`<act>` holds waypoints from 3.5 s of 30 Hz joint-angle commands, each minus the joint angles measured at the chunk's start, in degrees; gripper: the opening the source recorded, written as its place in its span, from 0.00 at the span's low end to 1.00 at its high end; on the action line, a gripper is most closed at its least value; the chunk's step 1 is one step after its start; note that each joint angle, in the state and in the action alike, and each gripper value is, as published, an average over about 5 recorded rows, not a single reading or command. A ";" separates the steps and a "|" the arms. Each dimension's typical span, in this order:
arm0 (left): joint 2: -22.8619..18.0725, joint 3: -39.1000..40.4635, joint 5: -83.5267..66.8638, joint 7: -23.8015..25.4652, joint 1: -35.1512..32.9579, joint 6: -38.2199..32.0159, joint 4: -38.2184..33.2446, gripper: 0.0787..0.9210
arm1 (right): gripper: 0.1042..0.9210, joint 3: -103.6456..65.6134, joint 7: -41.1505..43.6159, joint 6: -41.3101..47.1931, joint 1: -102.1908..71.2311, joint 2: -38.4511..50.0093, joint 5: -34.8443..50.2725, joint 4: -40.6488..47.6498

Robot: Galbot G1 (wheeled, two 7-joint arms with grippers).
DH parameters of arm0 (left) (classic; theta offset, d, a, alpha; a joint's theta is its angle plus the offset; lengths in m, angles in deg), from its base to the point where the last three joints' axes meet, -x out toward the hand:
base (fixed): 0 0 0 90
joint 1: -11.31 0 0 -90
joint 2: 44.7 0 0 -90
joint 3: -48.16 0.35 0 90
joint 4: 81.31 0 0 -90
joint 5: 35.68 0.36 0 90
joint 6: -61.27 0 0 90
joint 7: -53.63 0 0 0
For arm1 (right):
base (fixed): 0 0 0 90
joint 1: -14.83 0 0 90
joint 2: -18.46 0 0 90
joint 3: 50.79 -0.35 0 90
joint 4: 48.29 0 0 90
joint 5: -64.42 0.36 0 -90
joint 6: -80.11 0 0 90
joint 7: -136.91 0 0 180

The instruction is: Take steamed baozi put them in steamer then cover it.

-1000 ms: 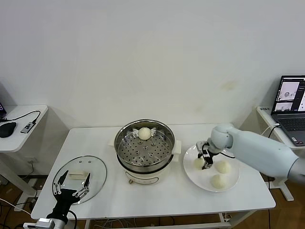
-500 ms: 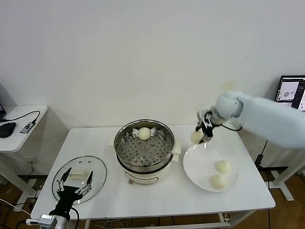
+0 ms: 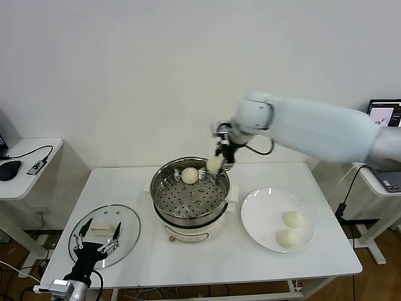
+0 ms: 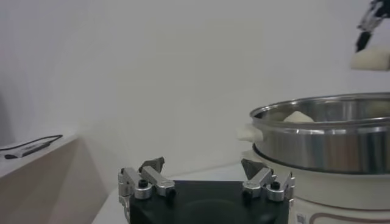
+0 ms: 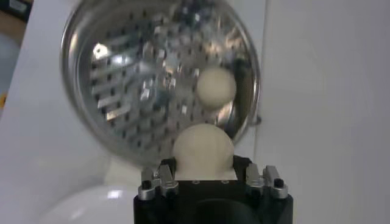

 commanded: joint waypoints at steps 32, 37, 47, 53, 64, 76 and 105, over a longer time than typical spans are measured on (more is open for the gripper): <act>-0.73 -0.32 0.22 0.21 -0.46 -1.36 0.83 0.88 | 0.69 -2.21 -5.48 5.74 -12.92 -19.34 0.35 17.56; -0.60 -0.32 0.19 0.20 -0.42 -1.34 0.94 0.88 | 0.85 -2.10 1.79 2.67 -5.15 -13.72 -1.78 11.64; 0.10 -0.49 0.16 0.24 -0.60 -1.34 1.13 0.88 | 0.88 2.96 11.65 -1.86 8.72 5.97 -3.33 -7.56; 0.33 -0.75 0.17 0.26 -1.08 -1.39 1.16 0.88 | 0.88 7.12 13.50 -4.05 10.47 20.35 -8.28 -17.32; 0.53 -0.59 0.67 0.25 -1.47 -1.38 1.55 0.88 | 0.88 7.70 14.38 -9.86 2.05 40.26 -21.73 -23.62; -0.26 -0.51 1.44 0.20 -1.68 -1.24 1.75 0.88 | 0.88 -5.75 12.40 -13.25 -20.09 45.16 -30.73 -20.44; -0.64 -2.19 1.71 0.21 -2.38 -1.33 1.97 0.88 | 0.86 -20.97 10.14 -14.57 -38.68 36.03 -35.14 -7.91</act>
